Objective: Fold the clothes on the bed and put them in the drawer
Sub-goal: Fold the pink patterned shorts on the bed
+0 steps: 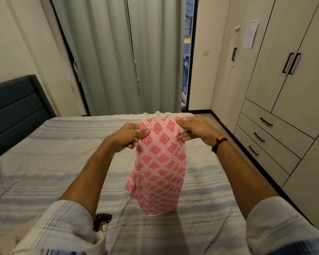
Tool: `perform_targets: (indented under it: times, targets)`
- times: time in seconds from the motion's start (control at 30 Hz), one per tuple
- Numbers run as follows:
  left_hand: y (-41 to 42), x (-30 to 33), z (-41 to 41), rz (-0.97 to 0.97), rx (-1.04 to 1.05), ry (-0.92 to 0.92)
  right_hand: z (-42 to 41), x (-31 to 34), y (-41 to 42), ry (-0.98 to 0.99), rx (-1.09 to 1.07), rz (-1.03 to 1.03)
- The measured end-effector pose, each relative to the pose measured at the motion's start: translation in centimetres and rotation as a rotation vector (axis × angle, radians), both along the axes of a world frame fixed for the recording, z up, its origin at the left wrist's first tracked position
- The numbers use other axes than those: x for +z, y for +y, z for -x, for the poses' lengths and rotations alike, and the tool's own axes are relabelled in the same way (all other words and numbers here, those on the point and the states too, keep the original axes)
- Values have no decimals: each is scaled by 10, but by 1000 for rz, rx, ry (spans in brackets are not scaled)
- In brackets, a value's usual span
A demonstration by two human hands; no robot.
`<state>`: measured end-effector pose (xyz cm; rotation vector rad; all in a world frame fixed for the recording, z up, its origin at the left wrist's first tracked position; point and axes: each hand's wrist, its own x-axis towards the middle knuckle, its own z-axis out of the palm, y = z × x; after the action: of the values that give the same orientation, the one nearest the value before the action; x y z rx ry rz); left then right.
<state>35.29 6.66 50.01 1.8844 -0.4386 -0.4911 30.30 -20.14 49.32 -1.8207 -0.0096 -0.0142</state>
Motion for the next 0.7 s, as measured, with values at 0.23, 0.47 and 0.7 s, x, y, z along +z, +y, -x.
perform_targets:
  times: [0.23, 0.47, 0.7]
  targets:
    - [-7, -8, -24, -39, 61, 17, -31, -10, 1, 9, -8, 5]
    - [-38, -52, -85, -219, 292, -121, -102, -53, -3, 78, -141, 114]
    - [-64, -24, -141, -128, 362, -343, -157, -24, -19, -144, -228, 202]
